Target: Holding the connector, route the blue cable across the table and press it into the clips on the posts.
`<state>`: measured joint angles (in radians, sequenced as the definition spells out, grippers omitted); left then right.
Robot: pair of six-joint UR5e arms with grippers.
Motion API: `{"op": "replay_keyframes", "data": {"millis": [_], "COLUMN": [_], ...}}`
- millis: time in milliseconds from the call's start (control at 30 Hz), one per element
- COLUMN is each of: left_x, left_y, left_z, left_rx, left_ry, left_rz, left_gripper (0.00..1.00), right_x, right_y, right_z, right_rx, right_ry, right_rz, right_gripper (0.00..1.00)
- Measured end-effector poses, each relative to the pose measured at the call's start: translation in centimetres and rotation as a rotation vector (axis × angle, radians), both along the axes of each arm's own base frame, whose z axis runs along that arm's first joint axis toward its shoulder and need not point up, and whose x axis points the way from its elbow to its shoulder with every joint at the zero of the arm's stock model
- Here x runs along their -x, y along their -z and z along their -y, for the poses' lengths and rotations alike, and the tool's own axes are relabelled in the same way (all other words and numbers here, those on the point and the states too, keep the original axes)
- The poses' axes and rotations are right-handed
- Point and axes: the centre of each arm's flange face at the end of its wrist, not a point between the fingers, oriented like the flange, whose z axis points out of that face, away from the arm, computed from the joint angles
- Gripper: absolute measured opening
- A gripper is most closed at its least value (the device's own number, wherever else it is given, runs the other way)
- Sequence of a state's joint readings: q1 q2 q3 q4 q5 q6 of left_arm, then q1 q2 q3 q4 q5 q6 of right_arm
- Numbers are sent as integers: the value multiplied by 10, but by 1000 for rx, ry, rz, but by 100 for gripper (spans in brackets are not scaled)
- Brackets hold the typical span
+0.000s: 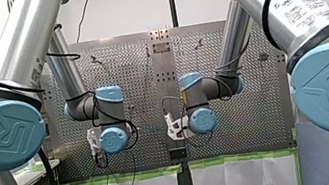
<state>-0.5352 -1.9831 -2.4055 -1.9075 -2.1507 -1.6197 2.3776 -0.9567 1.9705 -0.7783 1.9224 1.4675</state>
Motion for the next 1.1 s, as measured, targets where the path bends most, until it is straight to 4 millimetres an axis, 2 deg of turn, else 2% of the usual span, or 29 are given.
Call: {"op": "replay_keyframes", "data": {"millis": [100, 267, 467, 600, 800, 1100], "left_x": [4, 7, -10, -27, -43, -45], "left_y": [-1, -11, -40, -66, -100, -137], "left_z": [-7, -13, -8, -6, -12, -31], "left_rx": [-11, -6, 59, 111, 150, 149], "left_ry": [2, 10, -8, -52, -130, -251], "left_rz": [-16, -28, 12, 55, 100, 123], "left_gripper": [0, 0, 0, 0, 0, 0], "right_x": [-5, -20, -38, -51, -67, -87], "right_y": [-3, -30, -74, -111, -162, -197], "right_z": [1, 4, 8, 11, 16, 22], "right_rx": [-17, -23, -4, 18, 37, 17], "right_ry": [-16, -43, -102, -150, -217, -286], "right_rz": [-1, 54, 147, 196, 255, 282], "right_gripper": [0, 0, 0, 0, 0, 0]}}
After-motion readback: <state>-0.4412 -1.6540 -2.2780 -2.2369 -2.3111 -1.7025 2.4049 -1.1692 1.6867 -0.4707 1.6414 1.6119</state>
